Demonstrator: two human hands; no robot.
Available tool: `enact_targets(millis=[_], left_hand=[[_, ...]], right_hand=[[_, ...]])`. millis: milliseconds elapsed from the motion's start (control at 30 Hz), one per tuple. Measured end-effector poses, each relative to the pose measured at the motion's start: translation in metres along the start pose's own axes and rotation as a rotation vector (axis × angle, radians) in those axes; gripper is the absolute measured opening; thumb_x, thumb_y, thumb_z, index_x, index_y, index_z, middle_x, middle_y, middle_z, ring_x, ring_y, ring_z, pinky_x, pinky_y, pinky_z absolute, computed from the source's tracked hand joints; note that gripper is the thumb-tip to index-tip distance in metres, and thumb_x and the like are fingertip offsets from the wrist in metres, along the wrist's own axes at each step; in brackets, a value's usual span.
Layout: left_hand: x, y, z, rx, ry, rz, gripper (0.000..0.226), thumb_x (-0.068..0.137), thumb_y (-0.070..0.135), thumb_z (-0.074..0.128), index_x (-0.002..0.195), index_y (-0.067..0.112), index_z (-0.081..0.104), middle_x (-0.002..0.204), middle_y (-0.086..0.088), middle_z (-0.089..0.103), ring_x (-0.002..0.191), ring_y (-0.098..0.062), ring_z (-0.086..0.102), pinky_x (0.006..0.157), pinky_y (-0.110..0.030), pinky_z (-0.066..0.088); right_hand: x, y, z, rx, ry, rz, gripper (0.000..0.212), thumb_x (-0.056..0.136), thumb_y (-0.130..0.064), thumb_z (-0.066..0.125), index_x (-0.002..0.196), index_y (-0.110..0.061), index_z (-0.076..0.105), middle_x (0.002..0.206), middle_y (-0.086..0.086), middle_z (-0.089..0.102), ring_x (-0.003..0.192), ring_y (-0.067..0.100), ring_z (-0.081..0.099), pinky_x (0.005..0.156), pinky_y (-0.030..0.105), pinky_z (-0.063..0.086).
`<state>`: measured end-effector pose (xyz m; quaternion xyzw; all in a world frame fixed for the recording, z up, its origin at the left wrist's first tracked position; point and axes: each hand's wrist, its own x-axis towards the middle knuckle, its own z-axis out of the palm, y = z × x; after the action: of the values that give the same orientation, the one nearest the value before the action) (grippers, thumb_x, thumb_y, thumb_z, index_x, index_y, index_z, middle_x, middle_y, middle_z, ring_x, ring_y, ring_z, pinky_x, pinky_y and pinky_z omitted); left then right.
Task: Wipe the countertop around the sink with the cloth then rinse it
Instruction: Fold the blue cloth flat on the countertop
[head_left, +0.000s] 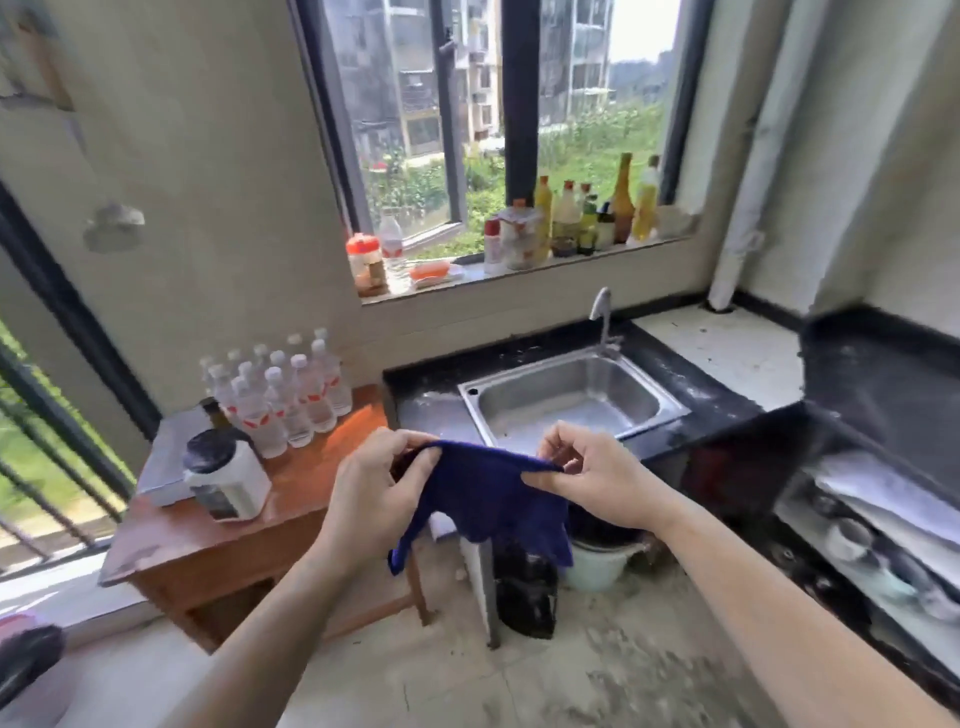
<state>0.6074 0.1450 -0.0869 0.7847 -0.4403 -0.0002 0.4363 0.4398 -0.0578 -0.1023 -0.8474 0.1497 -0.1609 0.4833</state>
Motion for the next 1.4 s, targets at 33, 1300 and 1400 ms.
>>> enact_targets(millis=[33,1300,1400], left_hand=[[0.008,0.015,0.023,-0.020,-0.029,0.019,0.013,0.096,0.019,0.064,0.101,0.026,0.074,0.090,0.012,0.067,0.086,-0.005,0.062,0.077,-0.032,0.053],[0.157,0.491,0.794,-0.145,-1.359,0.960,0.028,0.070,0.051,0.085,0.076,0.028,0.071,0.076,0.009,0.064,0.073,-0.007,0.060,0.062,-0.014,0.042],[0.138,0.524,0.831,-0.169,-1.412,1.147,0.026,0.071,0.047,0.086,0.079,0.026,0.071,0.075,0.013,0.063,0.080,-0.007,0.057,0.067,-0.017,0.040]], right_hand=[[-0.016,0.010,-0.022,0.009,0.038,0.028,0.018,0.087,-0.023,0.080,0.088,-0.016,0.063,0.078,-0.003,0.066,0.063,0.005,0.056,0.063,0.023,0.049],[-0.436,0.303,-0.500,-0.231,1.135,1.220,0.027,0.075,-0.066,0.072,0.076,-0.039,0.070,0.083,-0.011,0.060,0.077,0.000,0.056,0.072,0.026,0.043],[-0.464,0.297,-0.494,-0.237,1.174,1.307,0.016,0.078,-0.061,0.075,0.080,-0.045,0.070,0.085,-0.011,0.060,0.080,0.002,0.055,0.077,0.030,0.042]])
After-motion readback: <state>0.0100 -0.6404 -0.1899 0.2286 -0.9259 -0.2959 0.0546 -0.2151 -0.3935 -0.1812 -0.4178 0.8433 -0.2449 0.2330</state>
